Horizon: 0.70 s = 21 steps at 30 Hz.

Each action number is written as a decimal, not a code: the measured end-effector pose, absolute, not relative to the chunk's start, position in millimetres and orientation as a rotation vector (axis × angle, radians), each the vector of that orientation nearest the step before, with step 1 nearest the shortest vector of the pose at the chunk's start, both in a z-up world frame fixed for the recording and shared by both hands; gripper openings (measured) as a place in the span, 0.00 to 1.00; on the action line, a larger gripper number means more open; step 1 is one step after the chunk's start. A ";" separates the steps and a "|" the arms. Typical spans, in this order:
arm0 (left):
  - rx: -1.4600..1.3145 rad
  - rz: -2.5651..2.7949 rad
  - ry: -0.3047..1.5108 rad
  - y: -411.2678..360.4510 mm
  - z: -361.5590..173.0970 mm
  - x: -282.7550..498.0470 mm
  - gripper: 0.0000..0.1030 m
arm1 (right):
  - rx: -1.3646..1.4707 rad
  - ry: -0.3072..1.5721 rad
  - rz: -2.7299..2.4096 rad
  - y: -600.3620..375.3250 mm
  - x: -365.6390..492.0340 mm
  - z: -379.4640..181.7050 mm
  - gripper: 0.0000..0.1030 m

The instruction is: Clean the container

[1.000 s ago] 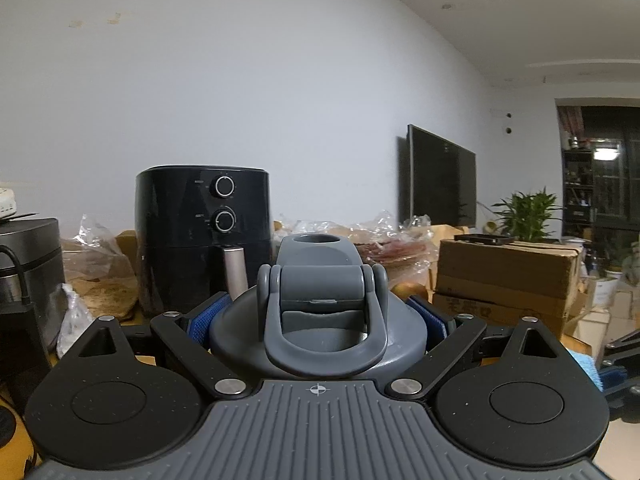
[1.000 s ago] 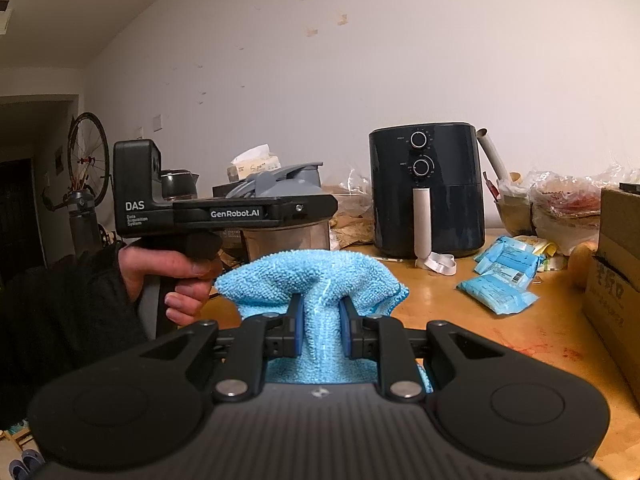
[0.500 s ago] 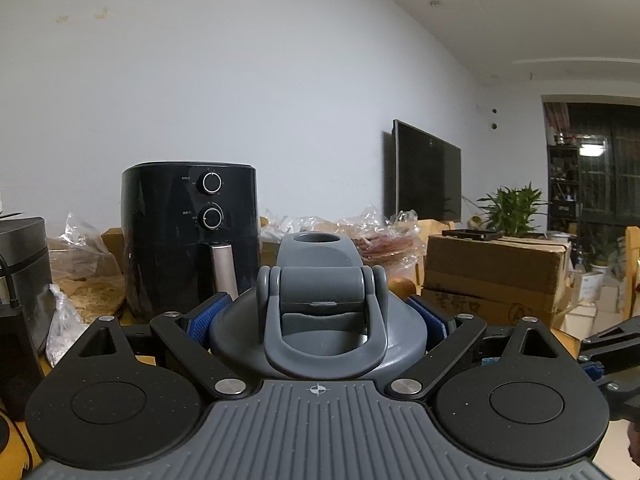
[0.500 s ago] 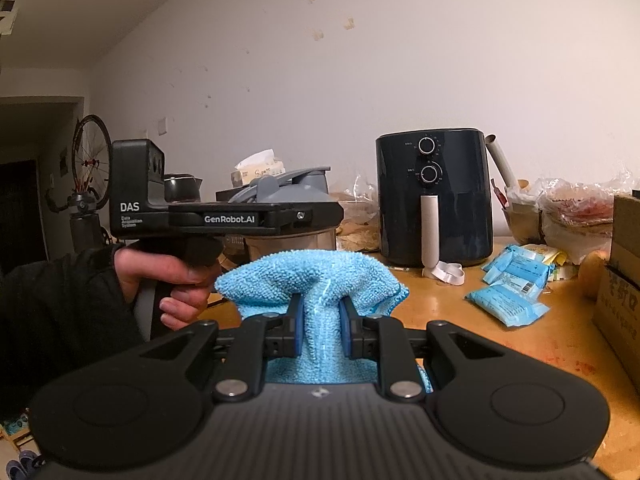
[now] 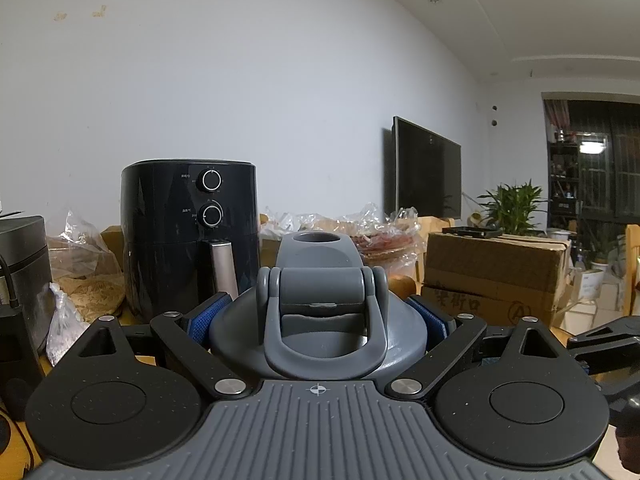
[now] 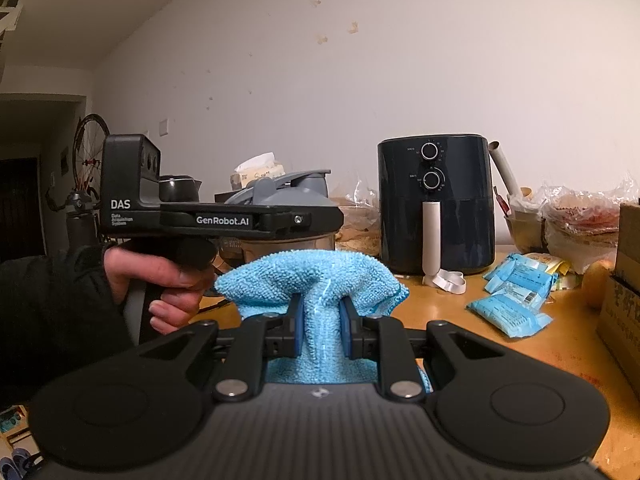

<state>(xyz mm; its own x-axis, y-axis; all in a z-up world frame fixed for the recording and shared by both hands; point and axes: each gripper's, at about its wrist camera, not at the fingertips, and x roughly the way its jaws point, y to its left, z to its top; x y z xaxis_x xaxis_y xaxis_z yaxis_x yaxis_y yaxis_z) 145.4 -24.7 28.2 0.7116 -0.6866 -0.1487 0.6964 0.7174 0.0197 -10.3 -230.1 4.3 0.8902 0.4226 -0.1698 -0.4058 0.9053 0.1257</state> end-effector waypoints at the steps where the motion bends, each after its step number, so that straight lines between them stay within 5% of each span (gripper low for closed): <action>1: 0.077 -0.768 0.136 -24.6 28.2 145.3 0.92 | 0.084 0.193 0.431 -230.0 -9.7 4.6 0.16; 21: 0.085 -0.768 0.155 -25.0 30.7 147.0 0.92 | 0.029 0.171 0.464 -217.1 14.2 3.7 0.16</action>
<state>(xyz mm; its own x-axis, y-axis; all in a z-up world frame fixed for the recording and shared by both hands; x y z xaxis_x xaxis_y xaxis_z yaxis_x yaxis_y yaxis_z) 147.0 -25.0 30.7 0.7089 -0.6844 -0.1704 0.6969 0.7169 0.0201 14.2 -217.1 3.7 0.8805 0.4473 -0.1573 -0.4424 0.8943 0.0665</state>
